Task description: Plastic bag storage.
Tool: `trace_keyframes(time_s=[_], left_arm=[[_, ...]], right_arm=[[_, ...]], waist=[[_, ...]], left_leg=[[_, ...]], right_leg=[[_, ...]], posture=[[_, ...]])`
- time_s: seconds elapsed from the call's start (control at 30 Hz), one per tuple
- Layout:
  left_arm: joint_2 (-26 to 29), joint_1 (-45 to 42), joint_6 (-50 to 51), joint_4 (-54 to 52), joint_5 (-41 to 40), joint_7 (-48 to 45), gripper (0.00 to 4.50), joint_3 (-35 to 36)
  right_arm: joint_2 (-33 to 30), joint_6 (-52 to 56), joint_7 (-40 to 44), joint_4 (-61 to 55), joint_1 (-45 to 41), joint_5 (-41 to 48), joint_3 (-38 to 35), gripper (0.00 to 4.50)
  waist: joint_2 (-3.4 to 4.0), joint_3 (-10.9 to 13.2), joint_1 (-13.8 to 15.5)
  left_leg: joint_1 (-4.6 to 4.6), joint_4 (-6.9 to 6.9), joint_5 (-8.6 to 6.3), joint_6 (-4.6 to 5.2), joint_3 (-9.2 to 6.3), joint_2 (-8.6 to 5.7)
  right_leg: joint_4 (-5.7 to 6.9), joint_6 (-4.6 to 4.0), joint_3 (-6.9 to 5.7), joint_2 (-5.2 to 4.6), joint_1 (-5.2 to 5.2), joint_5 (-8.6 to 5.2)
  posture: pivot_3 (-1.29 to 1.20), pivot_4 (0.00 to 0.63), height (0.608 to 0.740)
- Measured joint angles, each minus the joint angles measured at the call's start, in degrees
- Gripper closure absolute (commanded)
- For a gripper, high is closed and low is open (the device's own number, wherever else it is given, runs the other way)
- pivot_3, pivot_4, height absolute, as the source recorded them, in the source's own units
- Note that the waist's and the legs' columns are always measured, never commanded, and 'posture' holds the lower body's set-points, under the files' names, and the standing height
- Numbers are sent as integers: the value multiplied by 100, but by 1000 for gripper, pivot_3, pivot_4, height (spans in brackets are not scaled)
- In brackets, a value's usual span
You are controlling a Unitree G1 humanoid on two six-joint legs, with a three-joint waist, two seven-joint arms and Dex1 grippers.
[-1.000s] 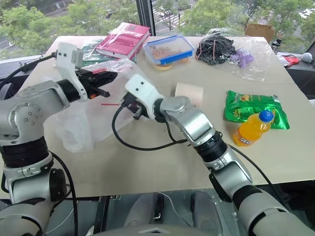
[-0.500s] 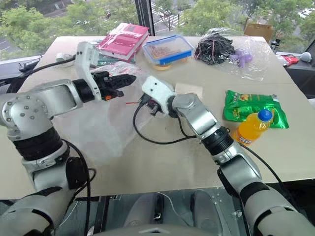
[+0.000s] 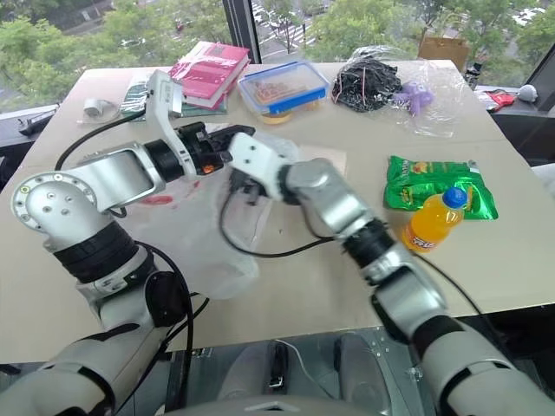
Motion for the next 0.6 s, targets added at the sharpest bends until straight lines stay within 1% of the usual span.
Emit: trace_keyframes(time_s=[0.03,0.1,0.13,0.17,0.2,0.33,0.4,0.47,0.5,0.53,0.6], left_arm=[[38,21,0,-75,-28,3,4500,65],[45,51,0,-104,-49,5,4500,105],[55,60,-7,-107,-59,6,4500,168],[55,60,-10,-108,-63,6,4500,170],[49,60,-15,-114,-73,-2,4500,162],[-12,156,-56,-115,-65,-7,4500,78],[-1,214,-208,-68,32,-9,4500,15],[44,245,-326,-32,91,-13,4500,-26],[44,267,-451,8,128,-37,4500,-128],[46,280,-468,28,131,-49,4500,-147],[12,322,-642,170,140,-132,4500,-334]], right_arm=[[146,-363,-14,344,-116,-68,-25,1717],[207,-623,-95,527,-155,-135,-55,1029],[284,-1139,-446,762,-155,-295,-133,821],[283,-1165,-462,765,-155,-305,-139,821],[153,-1169,-431,605,-81,-340,-144,821],[-665,-688,55,-988,809,-257,-215,821],[-1343,39,238,-2143,1522,-160,-402,821],[-1788,664,329,-2988,1903,-47,-621,821],[-2094,1380,355,-3926,2233,135,-930,821],[-2161,1597,358,-4240,2306,214,-1046,821],[-2414,2797,202,-5739,2640,547,-1706,821]], waist=[[-1,0,54],[-3,-1,74],[-8,1,80],[-8,1,79],[-8,1,80],[-8,1,140],[-7,1,174],[-6,2,170],[-5,2,171],[-5,2,160],[-5,2,172]], left_leg=[[-5,0,-1,1,-8,-4],[-6,-1,-2,3,-9,-11],[-11,-1,-3,4,-10,-15],[-11,-1,-3,3,-10,-14],[-11,-3,-2,3,-10,-13],[-11,-13,-2,2,-14,-11],[-13,-13,-2,2,-13,-10],[-13,-13,-2,3,-10,-10],[-13,-13,-2,3,-8,-8],[-11,-16,-2,3,-7,-5],[-7,-18,-1,3,-4,-3]], right_leg=[[-7,0,-8,-13,3,0],[-10,0,-8,-21,7,0],[-16,1,-9,-25,6,1],[-16,1,-9,-24,6,1],[-16,1,-10,-23,5,1],[-20,1,-16,-22,5,0],[-22,0,-16,-22,4,0],[-20,0,-13,-22,2,0],[-19,0,-11,-20,0,-1],[-19,-1,-10,-18,0,-1],[-18,-2,-8,-14,0,-1]], posture=[[0,150,740],[0,150,740],[0,150,740],[0,150,740],[0,150,740],[0,150,740],[0,150,740],[0,150,740],[0,150,740],[0,150,740],[0,150,740]])
